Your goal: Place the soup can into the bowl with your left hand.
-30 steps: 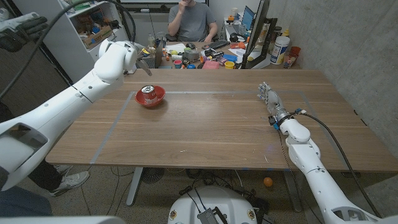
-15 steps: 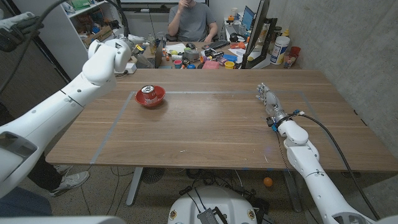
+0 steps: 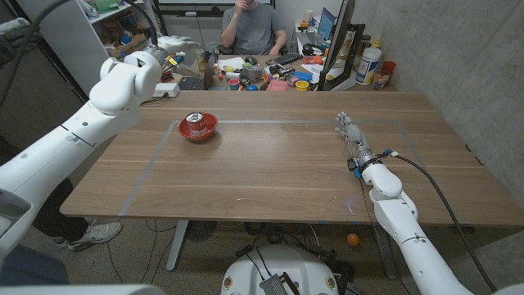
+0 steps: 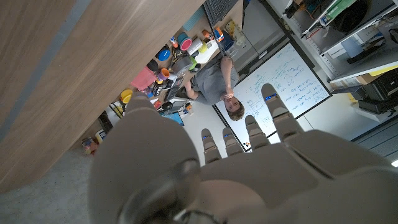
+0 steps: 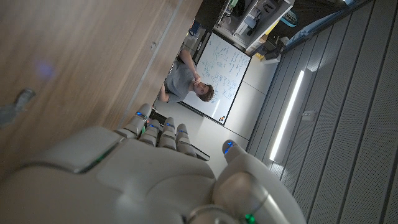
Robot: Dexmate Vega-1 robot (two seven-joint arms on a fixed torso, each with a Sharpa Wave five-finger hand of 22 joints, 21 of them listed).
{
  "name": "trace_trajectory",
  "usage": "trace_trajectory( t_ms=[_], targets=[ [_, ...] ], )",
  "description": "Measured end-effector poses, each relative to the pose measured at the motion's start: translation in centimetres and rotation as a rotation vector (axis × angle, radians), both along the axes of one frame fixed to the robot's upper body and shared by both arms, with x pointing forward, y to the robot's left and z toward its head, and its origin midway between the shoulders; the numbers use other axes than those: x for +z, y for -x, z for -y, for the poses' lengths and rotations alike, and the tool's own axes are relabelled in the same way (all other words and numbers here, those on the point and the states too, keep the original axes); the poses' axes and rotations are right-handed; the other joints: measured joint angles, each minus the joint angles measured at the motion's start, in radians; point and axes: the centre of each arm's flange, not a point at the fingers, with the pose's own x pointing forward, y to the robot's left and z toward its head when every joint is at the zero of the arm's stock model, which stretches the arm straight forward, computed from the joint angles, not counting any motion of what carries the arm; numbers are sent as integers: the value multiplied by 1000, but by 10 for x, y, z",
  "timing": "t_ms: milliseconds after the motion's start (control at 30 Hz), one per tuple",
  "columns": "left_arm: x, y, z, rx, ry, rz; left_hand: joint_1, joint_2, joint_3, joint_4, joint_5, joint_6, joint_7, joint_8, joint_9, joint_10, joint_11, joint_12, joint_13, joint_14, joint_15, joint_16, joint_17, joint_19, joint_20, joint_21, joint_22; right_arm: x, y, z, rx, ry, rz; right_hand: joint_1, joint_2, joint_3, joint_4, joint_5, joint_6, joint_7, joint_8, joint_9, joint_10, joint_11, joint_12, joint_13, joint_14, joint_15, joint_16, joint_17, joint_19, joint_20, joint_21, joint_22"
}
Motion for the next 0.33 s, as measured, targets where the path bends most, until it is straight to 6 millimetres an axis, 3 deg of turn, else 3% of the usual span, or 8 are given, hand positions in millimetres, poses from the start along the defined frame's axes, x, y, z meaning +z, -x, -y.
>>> trace_trajectory(
  t_ms=[333],
  targets=[
    [4,9,-8,-102,40,42,-21,1,-15,10,0,0,0,7,0,14,4,5,0,0,0,0,0,10,1,-1,0,-16,21,-9,-35,-19,14,0,0,0,0,0,0,0,0,0,3,3,0,0,0,0,0,0,0,0,-4,0]
  ],
)
